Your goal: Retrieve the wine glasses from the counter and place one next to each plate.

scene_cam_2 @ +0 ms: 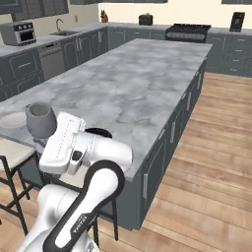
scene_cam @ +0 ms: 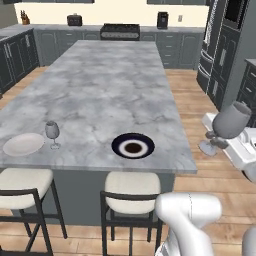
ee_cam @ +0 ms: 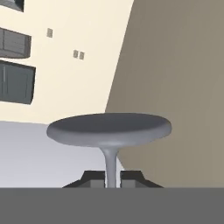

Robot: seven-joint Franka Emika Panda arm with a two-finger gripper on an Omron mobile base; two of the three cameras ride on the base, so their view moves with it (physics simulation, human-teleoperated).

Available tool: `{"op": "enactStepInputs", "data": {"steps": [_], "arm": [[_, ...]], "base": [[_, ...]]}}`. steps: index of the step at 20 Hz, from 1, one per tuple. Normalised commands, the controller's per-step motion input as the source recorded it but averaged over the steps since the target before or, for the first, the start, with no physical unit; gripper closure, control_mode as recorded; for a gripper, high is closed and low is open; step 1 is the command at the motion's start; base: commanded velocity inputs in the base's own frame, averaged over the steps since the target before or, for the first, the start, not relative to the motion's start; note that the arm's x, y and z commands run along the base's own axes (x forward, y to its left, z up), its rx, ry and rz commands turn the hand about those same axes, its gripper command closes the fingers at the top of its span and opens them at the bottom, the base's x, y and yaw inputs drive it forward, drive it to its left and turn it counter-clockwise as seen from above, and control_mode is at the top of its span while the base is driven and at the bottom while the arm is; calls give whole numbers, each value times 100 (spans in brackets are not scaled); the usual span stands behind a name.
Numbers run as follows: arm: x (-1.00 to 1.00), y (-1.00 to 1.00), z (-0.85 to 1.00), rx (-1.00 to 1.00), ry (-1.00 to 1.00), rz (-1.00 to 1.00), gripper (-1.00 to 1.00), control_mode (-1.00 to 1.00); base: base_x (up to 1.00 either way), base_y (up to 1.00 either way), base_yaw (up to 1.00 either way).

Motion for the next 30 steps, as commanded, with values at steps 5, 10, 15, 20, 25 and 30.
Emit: {"op": "enactStepInputs", "data": {"steps": [5,10,15,20,25,30], "arm": [[100,-25,-17,-8,9,0,100,-100],[100,-32,-60,-24,1,0,100,-100],[99,-35,-55,-13,11,0,100,-100],[96,-40,-37,-3,26,0,100,-100],[62,-23,-29,-3,22,0,100,-100],[28,0,-28,-9,6,0,100,-100]], "base": [[0,0,0],[0,0,0],[0,0,0],[0,0,0],[0,0,0],[0,0,0]]}}
